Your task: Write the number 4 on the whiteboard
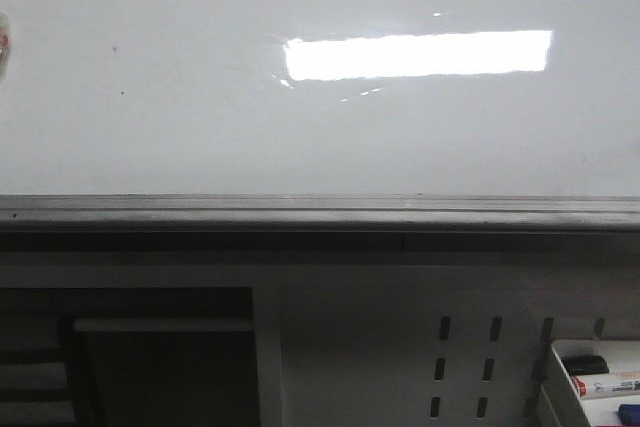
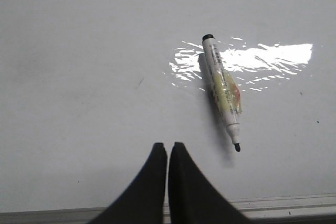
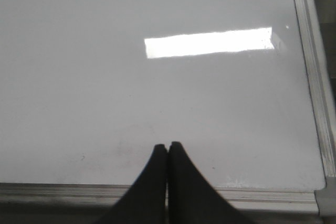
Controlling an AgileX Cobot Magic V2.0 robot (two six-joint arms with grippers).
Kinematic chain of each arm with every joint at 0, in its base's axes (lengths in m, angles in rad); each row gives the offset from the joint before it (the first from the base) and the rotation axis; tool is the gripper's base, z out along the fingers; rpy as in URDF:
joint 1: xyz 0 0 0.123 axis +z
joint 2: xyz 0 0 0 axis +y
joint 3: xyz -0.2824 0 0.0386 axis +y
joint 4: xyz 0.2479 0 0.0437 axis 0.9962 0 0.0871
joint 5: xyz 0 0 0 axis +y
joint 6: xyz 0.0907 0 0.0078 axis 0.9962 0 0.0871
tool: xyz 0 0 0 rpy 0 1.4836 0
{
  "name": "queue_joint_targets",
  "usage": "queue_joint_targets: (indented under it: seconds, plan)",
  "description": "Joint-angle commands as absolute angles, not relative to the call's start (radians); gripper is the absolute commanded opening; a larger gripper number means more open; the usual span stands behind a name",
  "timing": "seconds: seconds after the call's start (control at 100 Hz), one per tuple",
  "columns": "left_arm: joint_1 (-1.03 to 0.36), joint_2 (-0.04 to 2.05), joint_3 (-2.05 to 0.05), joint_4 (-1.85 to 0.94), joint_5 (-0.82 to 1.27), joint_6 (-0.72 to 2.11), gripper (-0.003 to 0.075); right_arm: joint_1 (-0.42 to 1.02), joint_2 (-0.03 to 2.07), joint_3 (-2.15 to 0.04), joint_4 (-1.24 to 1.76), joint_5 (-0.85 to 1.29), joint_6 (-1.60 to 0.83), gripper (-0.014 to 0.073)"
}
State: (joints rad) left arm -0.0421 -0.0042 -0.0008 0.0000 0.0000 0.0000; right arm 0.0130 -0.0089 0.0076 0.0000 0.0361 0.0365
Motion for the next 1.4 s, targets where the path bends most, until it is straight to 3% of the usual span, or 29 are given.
queue_joint_targets:
  seconds: [0.0, 0.75, 0.96, 1.16, 1.39]
  plan:
    - [-0.05, -0.033, 0.026, 0.0, -0.07, -0.012, -0.002, 0.009, -0.031, 0.029, 0.0, -0.047, 0.03, -0.0069]
    - [-0.05, -0.033, 0.026, 0.0, -0.123, -0.012, -0.002, 0.009, -0.031, 0.029, 0.0, -0.059, 0.03, -0.0069]
    - [-0.05, -0.033, -0.023, -0.15, -0.18, -0.012, -0.002, 0.009, -0.031, -0.014, -0.006, -0.05, 0.03, -0.0069]
    - [-0.05, 0.014, -0.274, -0.182, 0.06, -0.012, -0.002, 0.009, 0.004, -0.244, -0.052, 0.196, 0.03, -0.0069]
    - [-0.05, 0.235, -0.58, -0.115, 0.376, 0.046, -0.002, 0.009, 0.184, -0.536, -0.144, 0.443, 0.03, -0.0069]
